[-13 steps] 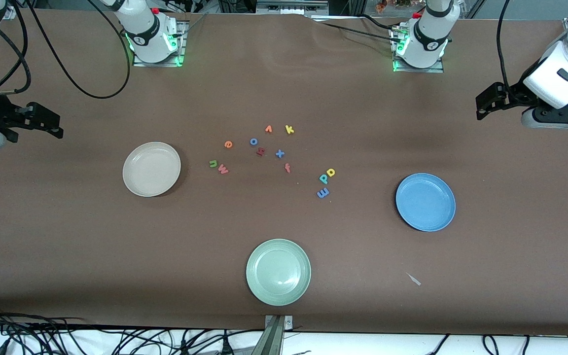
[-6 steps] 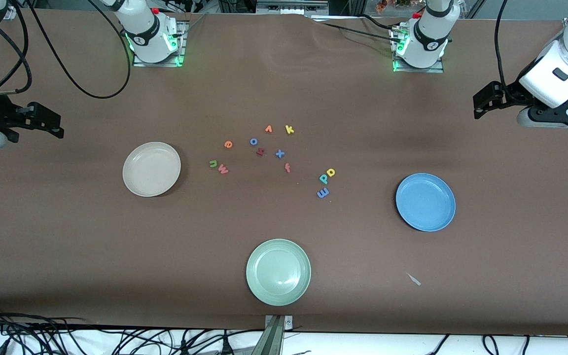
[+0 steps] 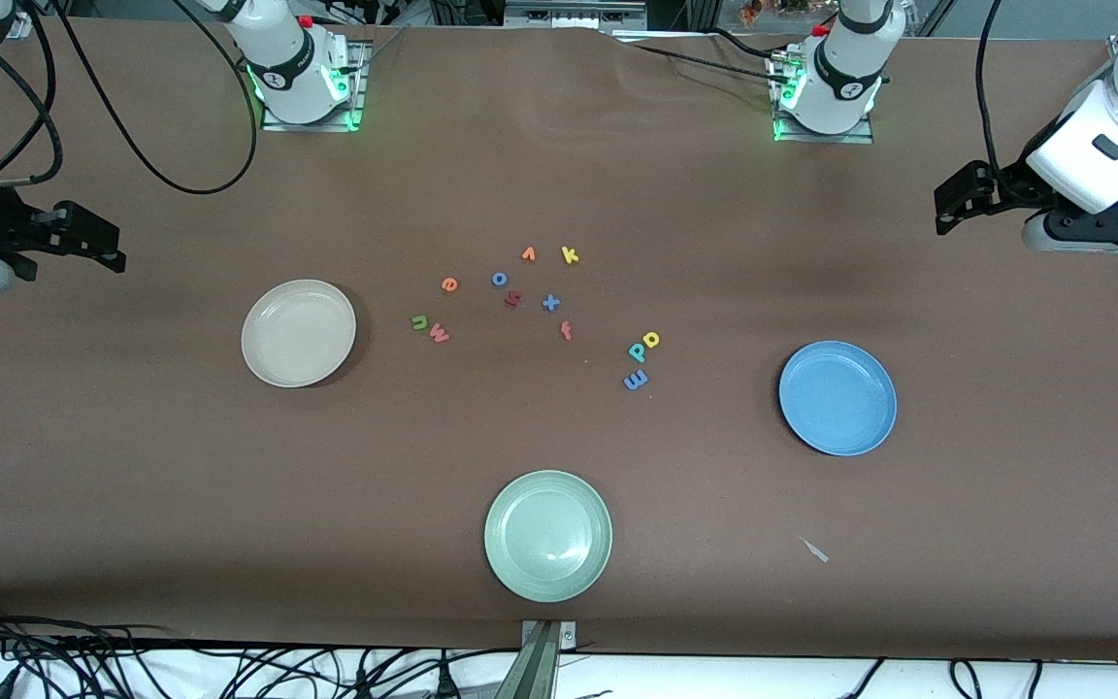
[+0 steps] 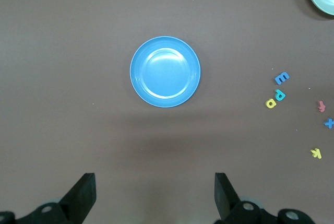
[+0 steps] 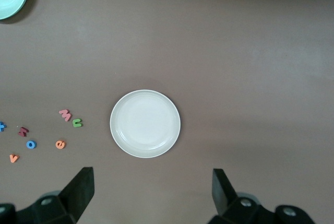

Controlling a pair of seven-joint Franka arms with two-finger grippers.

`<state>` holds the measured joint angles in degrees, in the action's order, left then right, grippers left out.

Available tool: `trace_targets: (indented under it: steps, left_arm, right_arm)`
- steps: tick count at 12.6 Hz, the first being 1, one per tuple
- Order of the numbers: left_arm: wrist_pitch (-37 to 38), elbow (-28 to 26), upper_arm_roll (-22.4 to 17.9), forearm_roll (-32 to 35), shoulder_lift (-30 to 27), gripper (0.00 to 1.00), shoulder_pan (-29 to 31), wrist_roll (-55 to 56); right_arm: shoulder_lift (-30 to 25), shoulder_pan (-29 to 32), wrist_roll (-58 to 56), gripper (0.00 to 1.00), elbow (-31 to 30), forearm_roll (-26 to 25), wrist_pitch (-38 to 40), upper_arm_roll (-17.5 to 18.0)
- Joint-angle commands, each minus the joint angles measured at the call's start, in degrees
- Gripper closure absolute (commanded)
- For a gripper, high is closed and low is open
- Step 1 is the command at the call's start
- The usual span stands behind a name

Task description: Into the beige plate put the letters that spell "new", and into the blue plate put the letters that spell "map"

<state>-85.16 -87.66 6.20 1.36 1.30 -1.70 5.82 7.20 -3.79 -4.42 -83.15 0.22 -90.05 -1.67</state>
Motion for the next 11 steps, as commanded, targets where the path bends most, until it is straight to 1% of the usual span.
trace_targets:
  steps: [1, 9, 11]
  left_arm:
    - [1.31, 1.44, 0.04, -1.62, 0.45, 0.00, -0.06, -0.81]
    - [1.75, 1.61, 0.04, -1.89, 0.81, 0.00, 0.03, -0.72]
    - [2.36, 1.61, 0.04, -2.85, 0.54, 0.00, 0.38, -0.90]
  right_arm:
    - [0.09, 0.19, 0.20, 0.00, 0.71, 0.13, 0.75, 0.08]
    - [0.09, 0.19, 0.12, 0.00, 0.71, 0.13, 0.75, 0.00]
    - [0.09, 0.27, 0.20, 0.00, 0.71, 0.13, 0.66, 0.00]
